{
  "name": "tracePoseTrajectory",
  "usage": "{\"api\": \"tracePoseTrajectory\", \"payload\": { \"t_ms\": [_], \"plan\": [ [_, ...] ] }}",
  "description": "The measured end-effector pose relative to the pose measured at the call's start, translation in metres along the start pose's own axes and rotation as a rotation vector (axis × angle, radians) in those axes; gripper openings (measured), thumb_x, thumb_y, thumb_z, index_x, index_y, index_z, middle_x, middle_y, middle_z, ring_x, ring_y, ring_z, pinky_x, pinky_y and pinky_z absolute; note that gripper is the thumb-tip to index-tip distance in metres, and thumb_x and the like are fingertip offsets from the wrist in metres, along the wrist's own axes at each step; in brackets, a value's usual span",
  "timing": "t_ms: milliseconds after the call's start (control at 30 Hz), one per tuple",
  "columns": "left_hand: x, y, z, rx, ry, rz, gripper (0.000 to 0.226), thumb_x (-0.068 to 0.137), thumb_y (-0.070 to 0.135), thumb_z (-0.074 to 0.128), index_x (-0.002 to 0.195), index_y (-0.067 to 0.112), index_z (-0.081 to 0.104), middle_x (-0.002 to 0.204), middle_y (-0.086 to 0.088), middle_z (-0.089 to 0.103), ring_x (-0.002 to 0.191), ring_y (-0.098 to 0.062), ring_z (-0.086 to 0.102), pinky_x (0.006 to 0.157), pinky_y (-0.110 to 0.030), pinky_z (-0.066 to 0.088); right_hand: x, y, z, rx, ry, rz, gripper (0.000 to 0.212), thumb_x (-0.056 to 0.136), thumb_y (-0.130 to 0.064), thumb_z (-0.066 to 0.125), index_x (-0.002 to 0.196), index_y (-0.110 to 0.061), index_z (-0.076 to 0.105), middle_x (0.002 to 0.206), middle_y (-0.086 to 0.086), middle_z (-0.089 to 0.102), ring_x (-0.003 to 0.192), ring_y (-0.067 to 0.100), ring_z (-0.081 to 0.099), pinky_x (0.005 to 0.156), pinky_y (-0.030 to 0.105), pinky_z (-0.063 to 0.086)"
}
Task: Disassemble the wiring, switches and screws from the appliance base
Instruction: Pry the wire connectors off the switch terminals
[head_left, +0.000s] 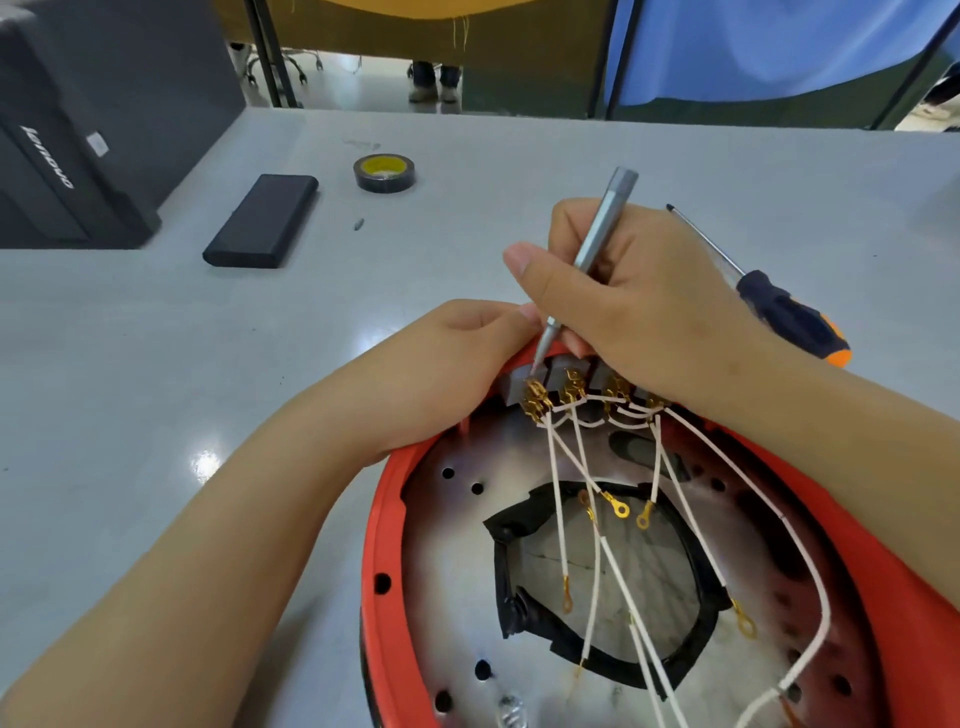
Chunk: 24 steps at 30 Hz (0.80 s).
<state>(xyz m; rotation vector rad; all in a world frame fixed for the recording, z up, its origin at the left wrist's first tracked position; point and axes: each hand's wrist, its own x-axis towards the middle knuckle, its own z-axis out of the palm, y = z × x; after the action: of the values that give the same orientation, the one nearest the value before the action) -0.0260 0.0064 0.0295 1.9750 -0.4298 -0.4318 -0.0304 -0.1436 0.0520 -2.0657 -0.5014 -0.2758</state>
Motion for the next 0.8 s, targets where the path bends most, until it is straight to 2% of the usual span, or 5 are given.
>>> {"api": "tracePoseTrajectory", "payload": {
  "t_ms": [267, 467, 600, 700, 800],
  "plan": [
    [0.0034, -0.0030, 0.0008, 0.034, 0.016, 0.026, 0.040, 0.101, 0.039, 0.036, 0.087, 0.025, 0.071, 0.099, -0.007, 0.071, 0.099, -0.027, 0.061, 0.089, -0.034, 0.045, 0.0007, 0.0076, 0.0028, 0.037, -0.030, -0.028, 0.038, 0.098, -0.020, 0.050, 0.062, -0.012, 0.040, 0.049, -0.002, 0.049, 0.041, 0.007, 0.052, 0.045, 0.015, 0.040],
    [0.0048, -0.0027, 0.0006, 0.068, 0.015, 0.035, 0.039, 0.101, 0.040, 0.036, 0.081, 0.036, 0.069, 0.098, -0.010, 0.070, 0.093, -0.030, 0.062, 0.082, -0.037, 0.051, 0.0043, 0.0054, 0.0048, 0.024, -0.074, 0.009, 0.042, 0.097, -0.017, 0.050, 0.058, -0.016, 0.036, 0.045, -0.005, 0.041, 0.040, 0.006, 0.045, 0.046, 0.022, 0.042],
    [0.0047, -0.0055, -0.0005, 0.034, 0.032, 0.051, 0.033, 0.099, 0.034, 0.040, 0.085, 0.029, 0.069, 0.091, 0.001, 0.071, 0.075, -0.008, 0.062, 0.066, -0.012, 0.047, 0.0035, 0.0031, 0.0083, -0.103, -0.108, -0.012, 0.046, 0.094, -0.015, 0.054, 0.054, -0.018, 0.032, 0.047, -0.008, 0.036, 0.045, 0.006, 0.039, 0.047, 0.014, 0.032],
    [0.0060, -0.0065, -0.0009, 0.029, 0.005, 0.054, 0.036, 0.101, 0.035, 0.038, 0.085, 0.030, 0.070, 0.087, 0.002, 0.072, 0.082, -0.016, 0.065, 0.067, -0.013, 0.048, 0.0037, 0.0045, 0.0058, -0.002, -0.059, 0.017, 0.043, 0.095, -0.011, 0.053, 0.055, -0.013, 0.035, 0.048, -0.001, 0.038, 0.042, 0.007, 0.041, 0.047, 0.017, 0.036],
    [0.0068, -0.0072, -0.0013, 0.029, -0.003, 0.052, 0.039, 0.101, 0.039, 0.037, 0.083, 0.035, 0.071, 0.084, 0.006, 0.074, 0.083, -0.012, 0.067, 0.073, -0.016, 0.049, 0.0052, 0.0056, 0.0041, 0.037, -0.023, 0.020, 0.043, 0.096, -0.011, 0.052, 0.056, -0.015, 0.035, 0.046, -0.002, 0.039, 0.040, 0.007, 0.044, 0.047, 0.018, 0.040]
  ]
}}
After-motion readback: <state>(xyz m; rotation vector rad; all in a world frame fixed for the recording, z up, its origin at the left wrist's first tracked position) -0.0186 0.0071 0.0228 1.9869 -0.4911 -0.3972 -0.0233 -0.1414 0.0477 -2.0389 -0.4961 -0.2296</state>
